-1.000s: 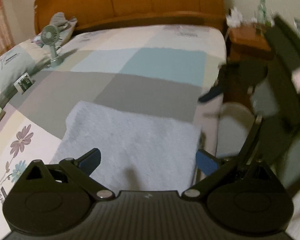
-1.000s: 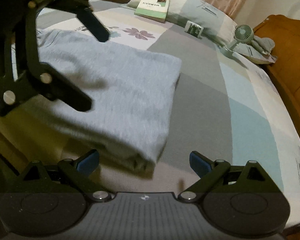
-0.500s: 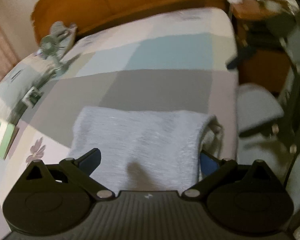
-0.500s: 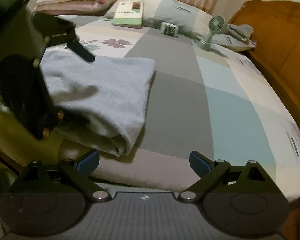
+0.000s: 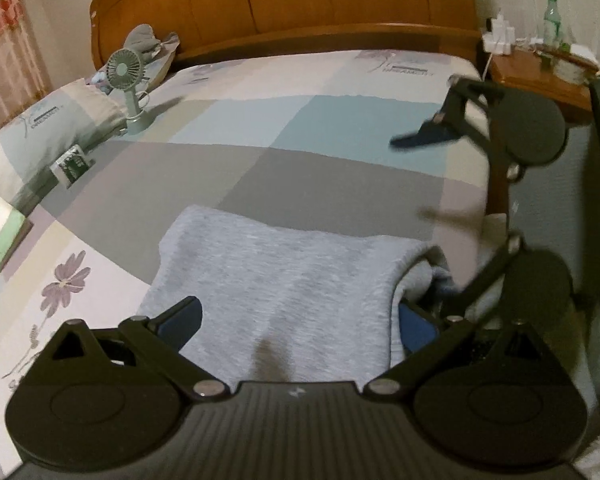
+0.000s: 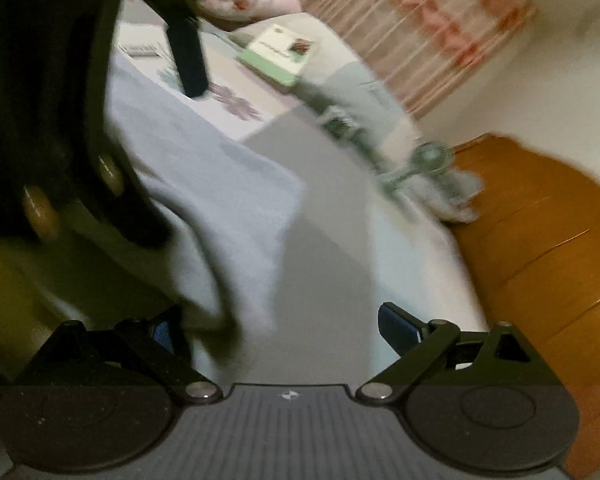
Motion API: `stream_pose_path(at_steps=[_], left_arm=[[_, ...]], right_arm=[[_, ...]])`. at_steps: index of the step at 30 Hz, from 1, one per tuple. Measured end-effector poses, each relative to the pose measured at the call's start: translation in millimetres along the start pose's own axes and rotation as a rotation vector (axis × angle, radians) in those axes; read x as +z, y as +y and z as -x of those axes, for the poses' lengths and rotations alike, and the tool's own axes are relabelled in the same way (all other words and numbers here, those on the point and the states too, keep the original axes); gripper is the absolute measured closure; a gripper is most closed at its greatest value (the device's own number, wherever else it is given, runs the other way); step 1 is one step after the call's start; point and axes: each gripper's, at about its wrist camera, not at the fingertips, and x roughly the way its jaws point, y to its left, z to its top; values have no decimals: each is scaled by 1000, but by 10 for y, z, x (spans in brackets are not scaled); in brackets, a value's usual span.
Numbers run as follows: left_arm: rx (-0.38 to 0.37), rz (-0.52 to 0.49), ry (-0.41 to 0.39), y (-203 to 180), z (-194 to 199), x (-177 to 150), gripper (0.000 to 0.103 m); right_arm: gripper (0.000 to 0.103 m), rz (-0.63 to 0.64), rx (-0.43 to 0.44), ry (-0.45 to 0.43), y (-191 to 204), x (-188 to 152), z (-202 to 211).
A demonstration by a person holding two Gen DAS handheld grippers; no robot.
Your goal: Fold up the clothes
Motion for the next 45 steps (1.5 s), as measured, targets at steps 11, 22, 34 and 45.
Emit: stream_pose_path(at_steps=[11, 22, 34, 45], left_arm=[[-177, 72, -45, 93, 86, -206, 2], [-158, 123, 59, 170, -192, -364, 1], [-62, 210, 53, 345, -37, -385, 1], [-52, 280, 69, 509, 134, -698, 1]], right_arm=[[3, -244, 200, 55, -472, -436, -130], [0, -231, 315, 65, -685, -665, 110], [0, -338, 370, 0, -632, -211, -45], [0, -313, 394, 88, -620, -301, 15]])
